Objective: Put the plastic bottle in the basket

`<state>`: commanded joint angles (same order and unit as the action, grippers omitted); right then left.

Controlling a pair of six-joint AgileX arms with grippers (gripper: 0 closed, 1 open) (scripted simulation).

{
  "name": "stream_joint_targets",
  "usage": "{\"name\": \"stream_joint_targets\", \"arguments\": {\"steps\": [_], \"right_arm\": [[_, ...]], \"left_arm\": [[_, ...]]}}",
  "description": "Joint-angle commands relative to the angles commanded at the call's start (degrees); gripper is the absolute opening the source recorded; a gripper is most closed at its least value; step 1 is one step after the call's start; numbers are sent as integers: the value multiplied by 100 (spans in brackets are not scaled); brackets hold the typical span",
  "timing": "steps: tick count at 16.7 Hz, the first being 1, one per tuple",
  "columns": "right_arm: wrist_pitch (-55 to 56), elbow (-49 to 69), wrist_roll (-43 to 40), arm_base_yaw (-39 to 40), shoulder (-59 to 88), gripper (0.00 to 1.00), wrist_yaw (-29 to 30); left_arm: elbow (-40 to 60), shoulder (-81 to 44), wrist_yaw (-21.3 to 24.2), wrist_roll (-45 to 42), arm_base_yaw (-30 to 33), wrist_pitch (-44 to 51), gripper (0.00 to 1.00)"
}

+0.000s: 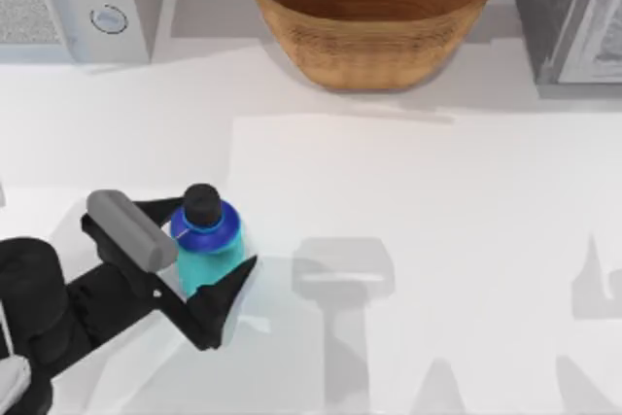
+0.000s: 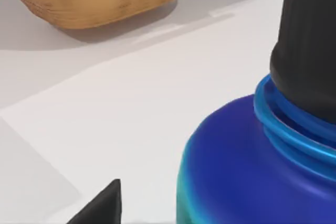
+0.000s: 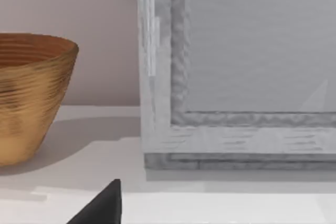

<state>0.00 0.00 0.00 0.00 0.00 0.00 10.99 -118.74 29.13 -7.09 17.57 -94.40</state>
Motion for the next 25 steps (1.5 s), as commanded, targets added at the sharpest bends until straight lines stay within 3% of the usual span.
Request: {"name": "stream_joint_targets", "arguments": {"steps": [4,17,25], "right_arm": [[0,0,0,0,0,100,0],[0,0,0,0,0,100,0],[0,0,0,0,0,100,0]], "left_arm": [[23,-12,-23,6,24,7,100],[23,-12,-23,6,24,7,2],[23,-12,-23,6,24,7,0]]}}
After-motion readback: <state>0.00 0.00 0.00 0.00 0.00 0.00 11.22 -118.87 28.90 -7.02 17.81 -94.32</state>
